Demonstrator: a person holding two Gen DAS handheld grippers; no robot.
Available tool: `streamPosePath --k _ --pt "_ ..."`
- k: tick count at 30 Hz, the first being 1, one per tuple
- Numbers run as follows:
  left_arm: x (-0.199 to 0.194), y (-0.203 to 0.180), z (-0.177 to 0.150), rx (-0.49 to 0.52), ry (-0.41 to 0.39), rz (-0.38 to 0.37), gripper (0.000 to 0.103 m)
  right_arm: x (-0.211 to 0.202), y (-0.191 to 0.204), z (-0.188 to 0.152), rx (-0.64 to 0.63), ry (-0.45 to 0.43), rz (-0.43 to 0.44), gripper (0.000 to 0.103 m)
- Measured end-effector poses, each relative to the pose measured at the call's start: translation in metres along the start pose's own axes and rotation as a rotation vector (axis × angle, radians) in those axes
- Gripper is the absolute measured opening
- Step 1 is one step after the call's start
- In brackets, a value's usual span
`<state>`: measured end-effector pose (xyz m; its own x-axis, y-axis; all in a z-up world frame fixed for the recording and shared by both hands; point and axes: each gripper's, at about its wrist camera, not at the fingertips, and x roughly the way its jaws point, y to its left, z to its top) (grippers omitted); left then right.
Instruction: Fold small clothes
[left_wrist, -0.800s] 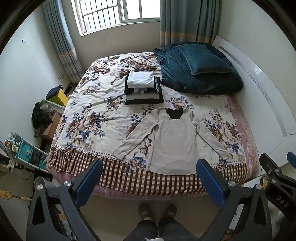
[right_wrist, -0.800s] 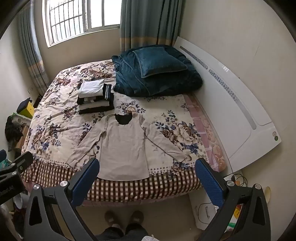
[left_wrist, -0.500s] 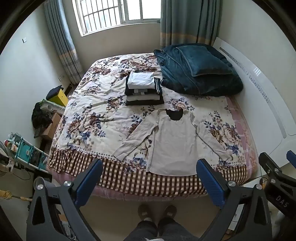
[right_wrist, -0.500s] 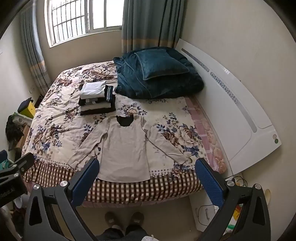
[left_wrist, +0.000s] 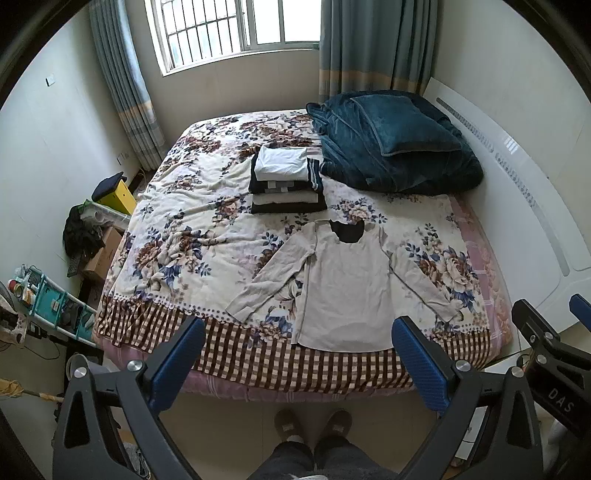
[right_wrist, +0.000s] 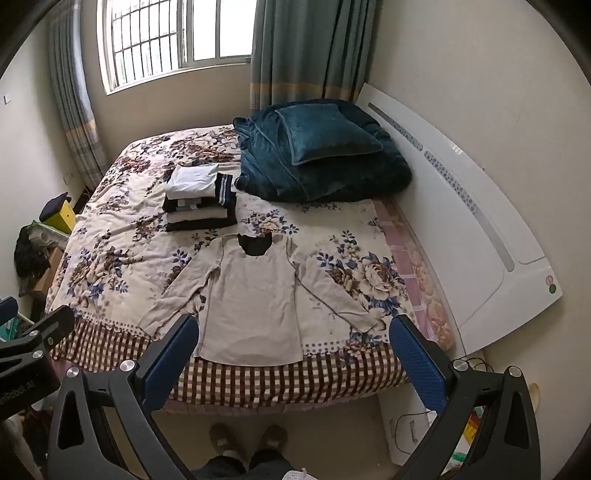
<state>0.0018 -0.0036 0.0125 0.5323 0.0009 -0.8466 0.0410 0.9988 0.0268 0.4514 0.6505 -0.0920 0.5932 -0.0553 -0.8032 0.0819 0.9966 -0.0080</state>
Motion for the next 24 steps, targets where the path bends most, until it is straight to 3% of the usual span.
streamPosePath --k 24 --pt "-0.01 -0.002 0.0 -0.001 -0.028 -0.013 0.103 -0.021 -0.002 0.006 -0.011 -0.017 0.015 0.103"
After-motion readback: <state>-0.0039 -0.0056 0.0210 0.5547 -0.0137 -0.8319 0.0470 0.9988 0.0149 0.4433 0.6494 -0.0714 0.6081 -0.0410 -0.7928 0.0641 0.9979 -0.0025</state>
